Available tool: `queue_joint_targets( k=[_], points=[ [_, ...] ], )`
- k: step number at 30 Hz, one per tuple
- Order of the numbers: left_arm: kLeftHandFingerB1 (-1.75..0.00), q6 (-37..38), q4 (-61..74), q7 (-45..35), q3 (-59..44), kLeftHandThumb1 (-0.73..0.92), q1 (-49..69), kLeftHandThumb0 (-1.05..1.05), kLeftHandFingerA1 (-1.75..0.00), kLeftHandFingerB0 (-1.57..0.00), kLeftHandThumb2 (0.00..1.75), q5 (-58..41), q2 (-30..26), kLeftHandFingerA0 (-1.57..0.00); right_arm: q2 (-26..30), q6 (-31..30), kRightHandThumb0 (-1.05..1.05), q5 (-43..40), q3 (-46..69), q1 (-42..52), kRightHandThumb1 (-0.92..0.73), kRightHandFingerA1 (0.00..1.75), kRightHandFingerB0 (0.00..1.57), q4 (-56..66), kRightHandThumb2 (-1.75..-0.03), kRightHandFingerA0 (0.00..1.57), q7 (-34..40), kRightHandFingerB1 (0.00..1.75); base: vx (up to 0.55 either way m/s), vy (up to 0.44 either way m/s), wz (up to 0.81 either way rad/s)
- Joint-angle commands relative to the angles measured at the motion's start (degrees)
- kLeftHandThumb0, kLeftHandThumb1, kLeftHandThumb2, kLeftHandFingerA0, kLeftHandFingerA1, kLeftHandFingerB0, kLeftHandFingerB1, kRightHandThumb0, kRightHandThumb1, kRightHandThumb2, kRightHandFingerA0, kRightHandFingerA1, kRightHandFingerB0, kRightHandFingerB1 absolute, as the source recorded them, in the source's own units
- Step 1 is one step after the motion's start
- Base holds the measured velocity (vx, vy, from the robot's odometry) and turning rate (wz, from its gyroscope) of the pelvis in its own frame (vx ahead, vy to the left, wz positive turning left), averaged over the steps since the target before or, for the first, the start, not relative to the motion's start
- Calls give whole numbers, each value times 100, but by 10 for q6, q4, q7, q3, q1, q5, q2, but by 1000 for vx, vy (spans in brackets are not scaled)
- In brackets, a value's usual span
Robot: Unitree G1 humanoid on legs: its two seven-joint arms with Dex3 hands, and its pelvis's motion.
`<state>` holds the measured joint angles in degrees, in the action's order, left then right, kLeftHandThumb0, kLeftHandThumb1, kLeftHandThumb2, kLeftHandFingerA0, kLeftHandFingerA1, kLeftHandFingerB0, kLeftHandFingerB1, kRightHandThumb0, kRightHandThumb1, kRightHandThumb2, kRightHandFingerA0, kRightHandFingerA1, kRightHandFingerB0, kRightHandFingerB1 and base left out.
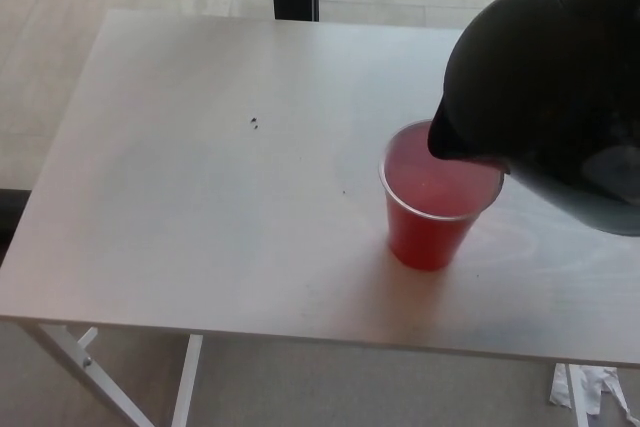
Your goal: The robot uses its right hand to lift up a kettle kept on the middle of the desk by its handle and tilt it into a glass kept next to it to pour out water
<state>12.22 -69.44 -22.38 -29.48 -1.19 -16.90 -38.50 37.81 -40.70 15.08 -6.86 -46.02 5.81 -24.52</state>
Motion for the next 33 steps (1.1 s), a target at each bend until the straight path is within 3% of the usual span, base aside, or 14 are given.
queue_joint_targets(
  k=[1,4,5,6,7,9,10,12,17,20,22,26,31,33],
  points=[
    [-41,-9,0,-3,-1,92,-2,-82,-51,-41,70,0,-10,-55,11,-18,-20,19,-6,-25,-36,175,72,11,-120,95,-5,155,0,0,0],
    [-40,-10,2,0,0,92,-2,-82,-52,-39,72,1,-10,-56,10,10,-20,9,-4,-14,-48,175,78,15,-102,94,-14,157,0,0,0],
    [-53,-11,1,-2,0,74,-4,-75,-62,-33,113,0,-10,-51,7,7,-20,4,0,-9,-48,175,78,18,-97,95,-15,160,0,0,0],
    [-41,-9,1,-2,1,92,-4,-81,-51,-39,70,2,-10,-55,8,-3,-21,5,-2,-9,-49,175,78,21,-97,96,-19,163,0,0,0],
    [-53,-12,0,2,1,75,-7,-78,-61,-35,113,2,-11,-52,8,-8,-20,9,-6,-10,-52,175,87,21,-91,98,-19,137,0,0,0],
    [-40,-11,-1,1,2,92,-9,-82,-50,-38,72,3,-13,-55,12,4,-21,17,-16,-10,-55,175,91,11,-80,91,-20,108,0,0,0],
    [-53,-11,0,2,1,75,-11,-79,-61,-36,113,3,-14,-53,11,-5,-24,21,-22,-13,-48,175,86,13,-91,94,-21,136,0,0,0],
    [-40,-14,2,1,1,92,-11,-79,-50,-38,72,2,-14,-56,8,-11,-24,24,-27,-15,-45,175,85,22,-98,94,-21,137,0,0,0],
    [-39,-16,3,-3,1,92,-10,-80,-48,-37,72,1,-15,-53,6,-14,-23,47,-54,-22,-42,175,71,32,-117,91,-23,156,0,0,0],
    [-40,-17,4,-2,1,92,-10,-79,-50,-37,74,1,-13,-54,1,-26,-23,65,-77,-28,-62,147,68,31,-69,86,-23,60,0,0,0],
    [-40,-20,4,-2,-1,92,-13,-79,-49,-39,72,-1,-13,-55,0,-34,-26,68,-86,-30,-66,146,69,40,-62,86,-29,57,0,0,0],
    [-40,-18,5,-3,0,92,-14,-80,-50,-37,74,0,-14,-54,-9,-31,-18,64,-92,-21,-53,175,69,55,-96,89,-35,170,0,0,0],
    [-40,-18,7,-5,-1,92,-13,-81,-50,-38,71,-1,-14,-55,-20,-49,-20,75,-102,-23,-50,175,63,71,-101,92,-36,169,0,0,0],
    [-41,-17,3,0,0,92,-18,-81,-51,-40,72,1,-13,-57,-18,-50,-30,85,-117,-34,-65,175,68,76,-69,90,-47,134,0,0,0]
  ],
)
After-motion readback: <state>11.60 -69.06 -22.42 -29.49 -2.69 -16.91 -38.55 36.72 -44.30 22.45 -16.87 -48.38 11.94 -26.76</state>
